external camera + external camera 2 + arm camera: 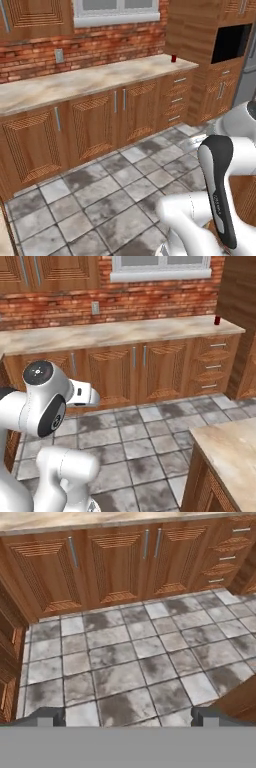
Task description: Four empty soda cans are scattered around the kitchen. Gather all the cans and cluster them next to the stove for recycling.
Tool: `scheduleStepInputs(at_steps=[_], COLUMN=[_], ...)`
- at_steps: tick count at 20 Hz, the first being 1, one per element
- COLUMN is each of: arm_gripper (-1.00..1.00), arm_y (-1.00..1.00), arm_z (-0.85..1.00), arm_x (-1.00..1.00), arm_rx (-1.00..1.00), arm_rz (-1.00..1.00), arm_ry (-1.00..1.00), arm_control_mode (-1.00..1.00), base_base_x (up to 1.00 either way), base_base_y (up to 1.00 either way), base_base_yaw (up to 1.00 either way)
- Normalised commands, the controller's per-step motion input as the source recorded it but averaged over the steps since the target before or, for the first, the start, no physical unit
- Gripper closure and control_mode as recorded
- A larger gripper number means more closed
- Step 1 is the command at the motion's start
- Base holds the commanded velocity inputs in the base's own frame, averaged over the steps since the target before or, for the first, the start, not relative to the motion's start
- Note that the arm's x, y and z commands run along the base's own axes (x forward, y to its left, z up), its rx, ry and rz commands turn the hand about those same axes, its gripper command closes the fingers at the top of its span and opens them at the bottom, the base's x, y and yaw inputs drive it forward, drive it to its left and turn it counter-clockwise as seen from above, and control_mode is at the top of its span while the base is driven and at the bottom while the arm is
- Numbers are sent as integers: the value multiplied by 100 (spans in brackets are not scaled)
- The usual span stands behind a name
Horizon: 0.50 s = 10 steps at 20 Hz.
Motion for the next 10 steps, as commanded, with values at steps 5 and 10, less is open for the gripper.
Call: scheduleStepInputs(at_steps=[5,10], arm_gripper=[-100,-100], arm_y=[0,0], arm_z=[0,0], arm_x=[0,0], arm_rx=[0,0], arm_rz=[0,0], arm_ry=[0,0], arm_control_mode=[100,100], base_base_x=[99,78], base_base_y=[-10,-19], base_base_yaw=[0,-7])
